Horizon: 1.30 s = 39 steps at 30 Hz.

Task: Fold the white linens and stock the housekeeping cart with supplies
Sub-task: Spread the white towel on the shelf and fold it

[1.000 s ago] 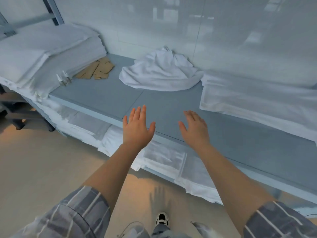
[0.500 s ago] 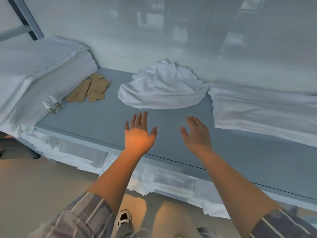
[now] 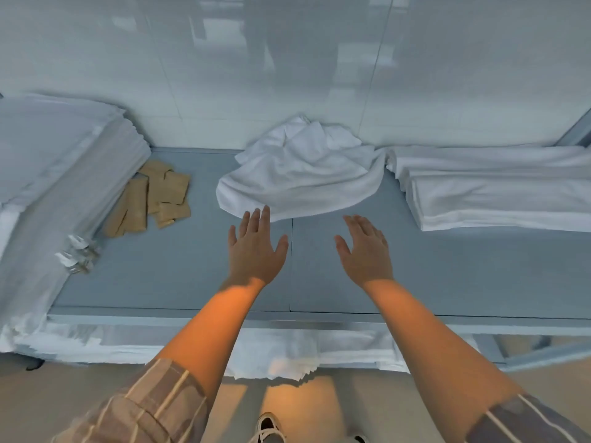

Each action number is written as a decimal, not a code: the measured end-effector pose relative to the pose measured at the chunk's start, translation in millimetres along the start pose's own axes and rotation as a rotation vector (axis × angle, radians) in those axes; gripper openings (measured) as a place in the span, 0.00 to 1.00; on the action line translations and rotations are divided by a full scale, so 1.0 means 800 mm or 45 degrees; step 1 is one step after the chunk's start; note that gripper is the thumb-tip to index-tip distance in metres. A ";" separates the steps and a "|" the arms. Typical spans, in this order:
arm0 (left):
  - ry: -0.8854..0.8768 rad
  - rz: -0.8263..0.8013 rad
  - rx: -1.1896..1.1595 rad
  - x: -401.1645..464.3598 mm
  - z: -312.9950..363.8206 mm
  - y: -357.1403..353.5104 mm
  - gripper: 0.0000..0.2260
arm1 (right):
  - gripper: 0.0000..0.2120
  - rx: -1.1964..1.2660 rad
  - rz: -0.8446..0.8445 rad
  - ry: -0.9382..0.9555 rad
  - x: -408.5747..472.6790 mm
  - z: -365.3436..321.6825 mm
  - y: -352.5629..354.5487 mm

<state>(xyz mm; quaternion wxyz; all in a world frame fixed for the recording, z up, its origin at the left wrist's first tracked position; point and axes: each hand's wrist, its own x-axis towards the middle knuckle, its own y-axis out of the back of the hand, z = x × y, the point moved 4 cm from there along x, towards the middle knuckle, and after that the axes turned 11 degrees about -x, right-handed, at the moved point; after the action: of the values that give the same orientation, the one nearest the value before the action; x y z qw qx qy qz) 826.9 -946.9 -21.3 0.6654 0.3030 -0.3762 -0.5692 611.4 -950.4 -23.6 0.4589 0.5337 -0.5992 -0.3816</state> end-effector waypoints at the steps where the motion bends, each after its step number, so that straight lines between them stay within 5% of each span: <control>1: -0.015 -0.007 -0.006 0.002 -0.002 0.001 0.31 | 0.24 0.002 0.005 -0.013 0.000 -0.003 -0.002; 15: -0.059 -0.029 0.061 0.038 -0.050 -0.012 0.30 | 0.24 -0.077 0.006 0.079 0.037 -0.010 -0.036; 28: -0.078 -0.302 0.300 0.167 -0.124 -0.167 0.33 | 0.28 -0.305 -0.266 0.238 0.177 0.025 -0.185; 39: -0.076 -0.440 0.239 0.167 -0.141 -0.186 0.30 | 0.28 -0.425 -0.475 0.224 0.179 0.034 -0.218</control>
<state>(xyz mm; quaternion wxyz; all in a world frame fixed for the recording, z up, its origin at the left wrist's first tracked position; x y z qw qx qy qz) 853.0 -1106.3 -184.4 0.5152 0.4069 -0.3896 -0.6460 634.7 -1117.5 -176.1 0.5127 0.5828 -0.3771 -0.5053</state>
